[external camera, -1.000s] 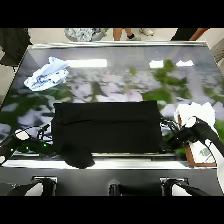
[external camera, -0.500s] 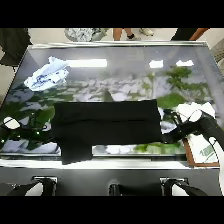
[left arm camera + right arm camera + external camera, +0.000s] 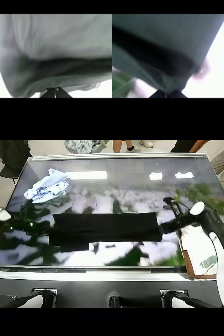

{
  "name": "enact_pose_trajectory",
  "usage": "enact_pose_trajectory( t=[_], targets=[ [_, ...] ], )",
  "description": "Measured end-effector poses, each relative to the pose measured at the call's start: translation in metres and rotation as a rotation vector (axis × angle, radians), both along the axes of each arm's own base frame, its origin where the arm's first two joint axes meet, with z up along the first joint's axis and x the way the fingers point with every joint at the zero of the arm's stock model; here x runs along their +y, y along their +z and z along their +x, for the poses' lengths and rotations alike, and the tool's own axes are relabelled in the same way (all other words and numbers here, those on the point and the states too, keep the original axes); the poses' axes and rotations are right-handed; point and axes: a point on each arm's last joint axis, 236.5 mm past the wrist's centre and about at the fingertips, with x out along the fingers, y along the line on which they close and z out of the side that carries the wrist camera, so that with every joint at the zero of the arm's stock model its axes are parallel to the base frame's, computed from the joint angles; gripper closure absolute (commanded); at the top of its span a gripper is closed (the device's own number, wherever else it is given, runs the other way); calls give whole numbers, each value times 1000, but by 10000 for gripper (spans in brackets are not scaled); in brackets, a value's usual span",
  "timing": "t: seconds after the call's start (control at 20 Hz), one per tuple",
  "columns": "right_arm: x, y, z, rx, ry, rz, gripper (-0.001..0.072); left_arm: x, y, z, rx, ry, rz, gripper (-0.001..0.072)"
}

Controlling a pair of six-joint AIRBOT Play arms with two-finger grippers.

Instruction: Fold the shirts.

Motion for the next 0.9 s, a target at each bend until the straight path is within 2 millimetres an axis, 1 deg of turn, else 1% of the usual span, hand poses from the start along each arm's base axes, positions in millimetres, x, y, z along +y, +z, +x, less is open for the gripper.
enact_pose_trajectory(
  t=[0.1, 0.15, 0.25, 0.35, 0.5, 0.55, 0.6, 0.65, 0.7, 0.75, 0.8, 0.9],
  targets=[
    [-2, -2, 30, -16, -25, -7, 670, 5, 3, 31, -17, -4, 2, 685],
    [-2, -5, 44, -16, -40, -4, 670, 6, 1, 44, -13, -6, -1, 685],
    [-3, -16, 64, -10, -71, 8, 669, 7, -12, 65, 18, -16, -10, 685],
    [4, -30, 76, 9, -100, 44, 668, 6, -30, 78, 55, -25, -23, 684],
    [10, -50, 83, 45, -126, 78, 666, 2, -56, 87, 107, -32, -43, 674],
    [11, -55, 84, 56, -131, 87, 664, 1, -62, 88, 120, -33, -47, 625],
    [12, -58, 84, 62, -134, 93, 609, 0, -67, 89, 130, -23, -53, 559],
    [13, -59, 85, 65, -139, 98, 383, 0, -69, 91, 138, -8, -56, 408],
    [13, -58, 85, 66, -138, 100, 134, 0, -70, 94, 140, 6, -58, 362],
    [13, -55, 84, 65, -134, 103, 49, 1, -67, 96, 140, 15, -61, 361],
    [11, -50, 82, 60, -117, 102, 49, 2, -63, 98, 139, 18, -63, 361],
    [-2, -38, 78, 50, -99, 93, 49, 6, -48, 102, 128, 20, -66, 361]
  ],
)
